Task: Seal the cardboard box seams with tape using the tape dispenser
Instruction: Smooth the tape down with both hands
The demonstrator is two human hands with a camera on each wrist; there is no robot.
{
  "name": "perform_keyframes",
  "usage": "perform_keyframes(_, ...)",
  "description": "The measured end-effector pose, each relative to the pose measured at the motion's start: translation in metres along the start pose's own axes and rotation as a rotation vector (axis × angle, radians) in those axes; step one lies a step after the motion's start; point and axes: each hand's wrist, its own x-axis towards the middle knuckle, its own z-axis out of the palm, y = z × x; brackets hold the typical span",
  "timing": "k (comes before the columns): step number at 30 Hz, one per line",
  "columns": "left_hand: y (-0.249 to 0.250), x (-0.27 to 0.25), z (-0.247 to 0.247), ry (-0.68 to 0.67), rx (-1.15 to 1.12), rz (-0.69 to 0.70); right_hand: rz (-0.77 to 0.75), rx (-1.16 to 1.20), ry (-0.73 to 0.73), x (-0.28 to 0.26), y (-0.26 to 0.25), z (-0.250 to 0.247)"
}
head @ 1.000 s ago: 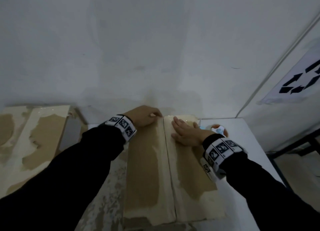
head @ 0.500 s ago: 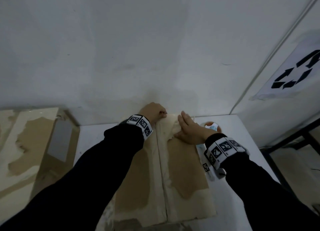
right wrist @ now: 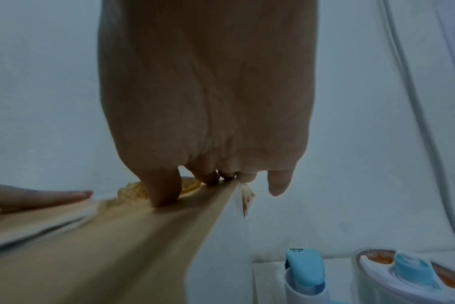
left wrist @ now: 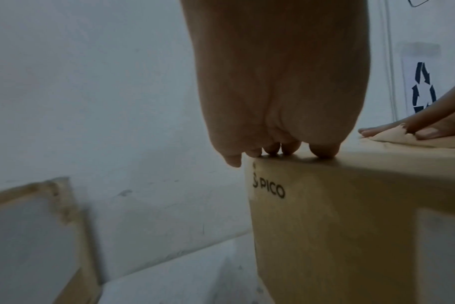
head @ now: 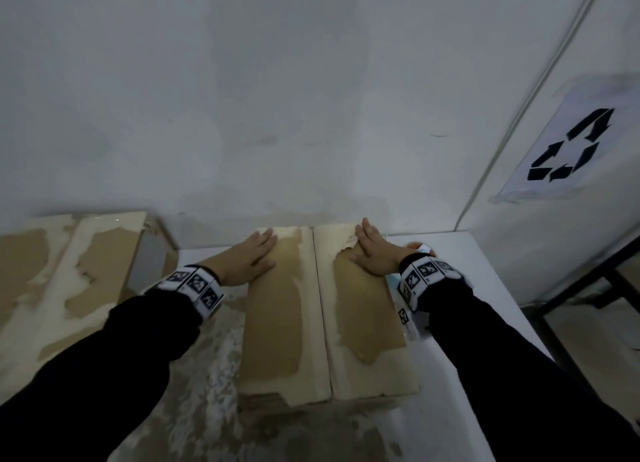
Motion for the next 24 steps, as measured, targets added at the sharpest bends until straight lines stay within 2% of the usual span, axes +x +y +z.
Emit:
perform_keyframes(4,-0.003,-0.028,0.025,0.099,-0.178,-0.072,0.021,0.127,0.069,-0.008,0.003,0.016)
perform_keyframes(9,0.012,-0.034,0.054,0.255,-0.372,-0.102,-0.007,0.303,0.105,-0.022,0.013,0.031)
perform_keyframes(13,0.023,-0.031,0.062,0.341,-0.411,-0.127,-0.061,0.403,0.138,-0.03,0.025,0.036)
perform_keyframes(15,0.025,-0.031,0.063,0.363,-0.408,-0.141,-0.051,0.486,0.202,-0.029,0.033,0.038)
perform_keyframes(18,0.027,-0.031,0.064,0.393,-0.421,-0.154,0.102,0.641,0.422,-0.022,0.056,0.044)
perform_keyframes(20,0.029,-0.03,0.065,0.412,-0.438,-0.165,0.264,0.634,0.525,-0.019,0.079,0.049)
perform_keyframes(22,0.03,-0.029,0.067,0.425,-0.457,-0.181,0.448,0.59,0.542,-0.015,0.102,0.056)
perform_keyframes(24,0.03,-0.028,0.068,0.436,-0.469,-0.193,0.592,0.545,0.464,-0.014,0.118,0.063)
